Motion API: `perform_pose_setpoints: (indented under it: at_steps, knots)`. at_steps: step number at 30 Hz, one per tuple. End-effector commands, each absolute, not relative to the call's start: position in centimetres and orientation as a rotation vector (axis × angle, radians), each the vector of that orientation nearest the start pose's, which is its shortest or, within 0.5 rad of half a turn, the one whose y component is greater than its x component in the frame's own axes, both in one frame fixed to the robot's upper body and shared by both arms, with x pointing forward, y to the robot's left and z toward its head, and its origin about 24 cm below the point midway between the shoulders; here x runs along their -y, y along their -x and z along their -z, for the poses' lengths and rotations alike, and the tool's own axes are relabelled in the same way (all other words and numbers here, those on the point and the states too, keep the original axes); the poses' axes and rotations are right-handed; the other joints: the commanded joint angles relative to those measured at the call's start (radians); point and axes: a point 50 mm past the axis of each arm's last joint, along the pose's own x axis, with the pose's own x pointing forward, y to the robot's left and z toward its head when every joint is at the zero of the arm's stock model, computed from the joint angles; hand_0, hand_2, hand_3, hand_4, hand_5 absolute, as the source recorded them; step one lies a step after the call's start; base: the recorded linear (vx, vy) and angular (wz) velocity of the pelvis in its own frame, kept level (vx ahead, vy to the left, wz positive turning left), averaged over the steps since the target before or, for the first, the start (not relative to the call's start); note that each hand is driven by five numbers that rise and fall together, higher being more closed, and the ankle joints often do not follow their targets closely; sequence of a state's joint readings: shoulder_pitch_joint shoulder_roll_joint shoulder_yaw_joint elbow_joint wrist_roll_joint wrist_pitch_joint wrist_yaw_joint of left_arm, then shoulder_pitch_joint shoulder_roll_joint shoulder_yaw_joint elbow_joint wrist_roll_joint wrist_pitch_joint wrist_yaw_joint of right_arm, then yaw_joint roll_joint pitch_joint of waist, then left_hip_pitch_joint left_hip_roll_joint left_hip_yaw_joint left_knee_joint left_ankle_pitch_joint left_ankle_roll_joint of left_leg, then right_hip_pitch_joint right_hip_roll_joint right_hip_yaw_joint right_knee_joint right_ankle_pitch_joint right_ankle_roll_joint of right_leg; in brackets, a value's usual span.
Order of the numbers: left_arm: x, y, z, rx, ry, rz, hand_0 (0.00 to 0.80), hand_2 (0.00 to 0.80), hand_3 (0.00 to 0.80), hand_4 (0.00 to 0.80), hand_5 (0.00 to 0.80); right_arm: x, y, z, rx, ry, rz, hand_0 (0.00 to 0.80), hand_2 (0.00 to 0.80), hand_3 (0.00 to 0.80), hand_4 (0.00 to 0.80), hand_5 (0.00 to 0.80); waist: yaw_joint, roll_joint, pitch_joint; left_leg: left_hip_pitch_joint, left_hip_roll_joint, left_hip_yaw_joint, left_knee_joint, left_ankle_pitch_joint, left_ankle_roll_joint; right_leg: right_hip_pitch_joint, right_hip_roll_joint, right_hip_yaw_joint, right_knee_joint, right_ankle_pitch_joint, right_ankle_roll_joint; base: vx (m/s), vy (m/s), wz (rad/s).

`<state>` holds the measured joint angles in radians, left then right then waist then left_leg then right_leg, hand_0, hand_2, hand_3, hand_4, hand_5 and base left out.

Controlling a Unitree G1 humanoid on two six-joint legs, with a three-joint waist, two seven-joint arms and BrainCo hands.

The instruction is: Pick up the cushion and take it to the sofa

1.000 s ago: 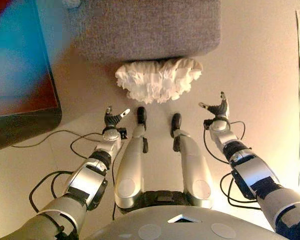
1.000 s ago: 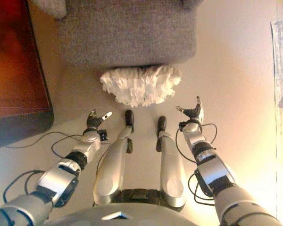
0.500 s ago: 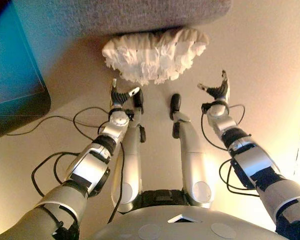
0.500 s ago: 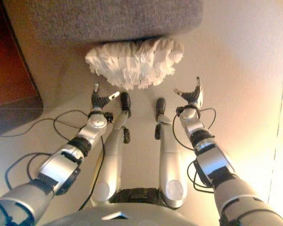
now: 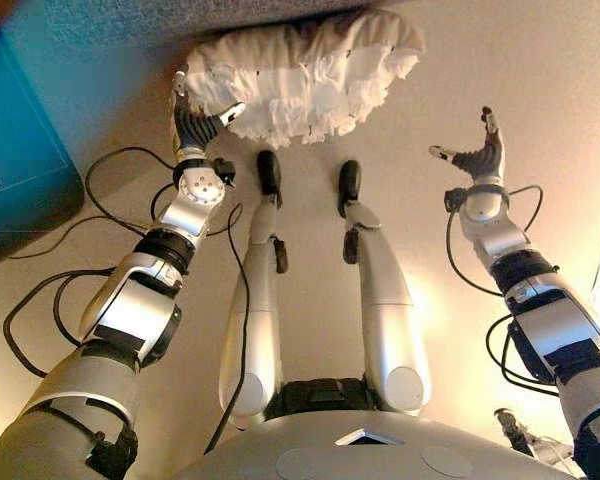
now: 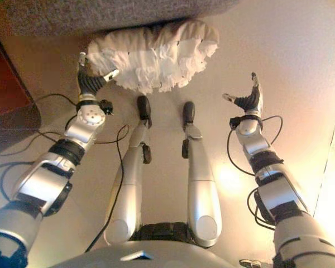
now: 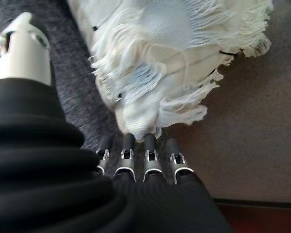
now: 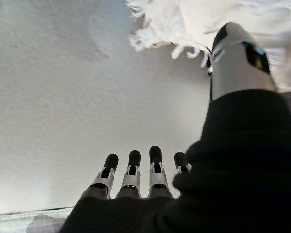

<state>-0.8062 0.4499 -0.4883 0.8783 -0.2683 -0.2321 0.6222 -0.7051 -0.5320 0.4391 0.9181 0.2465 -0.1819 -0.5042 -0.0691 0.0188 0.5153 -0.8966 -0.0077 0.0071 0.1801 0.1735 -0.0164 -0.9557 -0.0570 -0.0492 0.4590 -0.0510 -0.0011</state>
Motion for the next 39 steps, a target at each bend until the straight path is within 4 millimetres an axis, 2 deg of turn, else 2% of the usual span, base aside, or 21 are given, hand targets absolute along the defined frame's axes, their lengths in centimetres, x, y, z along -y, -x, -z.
perform_pose_setpoints:
  at_steps: [1,6,9,14,18,22,28,39]
  knots:
    - [-21.2,-37.7,-12.9,0.255,-0.347,-0.438,0.000,0.000,0.000,0.000,0.000,26.7,-36.2,-11.7,0.158,0.540,0.451,0.000,0.000,0.000,0.000,0.000,0.003,0.013,0.005,-0.073,-0.047,-0.036,0.166,-0.076,0.025,-0.021,0.005,0.046,-0.154,0.195,0.060,0.042,0.022,0.01]
    - [-22.6,-37.6,-12.5,0.210,-0.236,-0.452,0.000,0.000,0.000,0.000,0.000,26.5,-36.8,-13.6,0.218,0.548,0.457,0.000,0.000,0.000,0.000,0.000,0.011,0.021,0.005,-0.148,-0.053,-0.040,0.223,-0.090,0.025,-0.093,0.001,0.045,-0.102,0.185,0.061,0.026,0.018,0.06]
    - [-23.2,-37.4,-11.4,0.158,-0.131,-0.453,0.000,0.000,0.000,0.000,0.000,26.2,-37.1,-14.5,0.253,0.552,0.457,0.000,0.000,0.000,0.000,0.000,0.013,0.025,0.005,-0.180,-0.057,-0.042,0.240,-0.096,0.026,-0.125,0.002,0.045,-0.081,0.181,0.060,0.014,0.030,0.09]
    - [-23.7,-36.6,-9.9,0.133,-0.091,-0.500,0.000,0.000,0.000,0.000,0.000,26.0,-37.2,-15.0,0.277,0.564,0.448,0.000,0.000,0.000,0.000,0.000,0.018,0.023,0.005,-0.215,-0.060,-0.048,0.261,-0.101,0.028,-0.158,0.005,0.042,-0.056,0.177,0.058,0.002,0.006,0.01]
    - [-24.3,-36.3,-9.6,0.136,-0.072,-0.520,0.000,0.000,0.000,0.000,0.000,26.2,-37.1,-15.2,0.288,0.587,0.439,0.000,0.000,0.000,0.000,0.000,0.021,0.021,0.005,-0.232,-0.062,-0.049,0.271,-0.101,0.026,-0.172,0.007,0.037,-0.046,0.177,0.058,0.000,0.000,0.00]
    - [-24.6,-36.5,-10.6,0.168,-0.094,-0.509,0.000,0.000,0.000,0.000,0.000,26.2,-37.1,-16.1,0.322,0.609,0.412,0.000,0.000,0.000,0.000,0.000,0.025,0.018,0.005,-0.257,-0.064,-0.054,0.279,-0.102,0.019,-0.192,0.010,0.033,-0.040,0.177,0.064,0.002,-0.003,0.02]
    - [-24.8,-37.3,-12.7,0.224,-0.085,-0.482,0.000,0.000,0.000,0.000,0.000,25.6,-38.0,-19.1,0.400,0.624,0.374,0.000,0.000,0.000,0.000,0.000,0.030,0.022,0.005,-0.287,-0.066,-0.059,0.274,-0.107,0.011,-0.216,0.009,0.028,-0.053,0.171,0.065,0.010,0.001,0.03]
    - [-23.5,-38.7,-17.5,0.357,-0.115,-0.408,0.000,0.000,0.000,0.000,0.000,24.1,-38.8,-23.3,0.516,0.631,0.313,0.000,0.000,0.000,0.000,0.000,0.029,0.030,0.005,-0.356,-0.070,-0.059,0.304,-0.116,0.003,-0.283,0.009,0.029,-0.024,0.160,0.068,0.012,0.021,0.01]
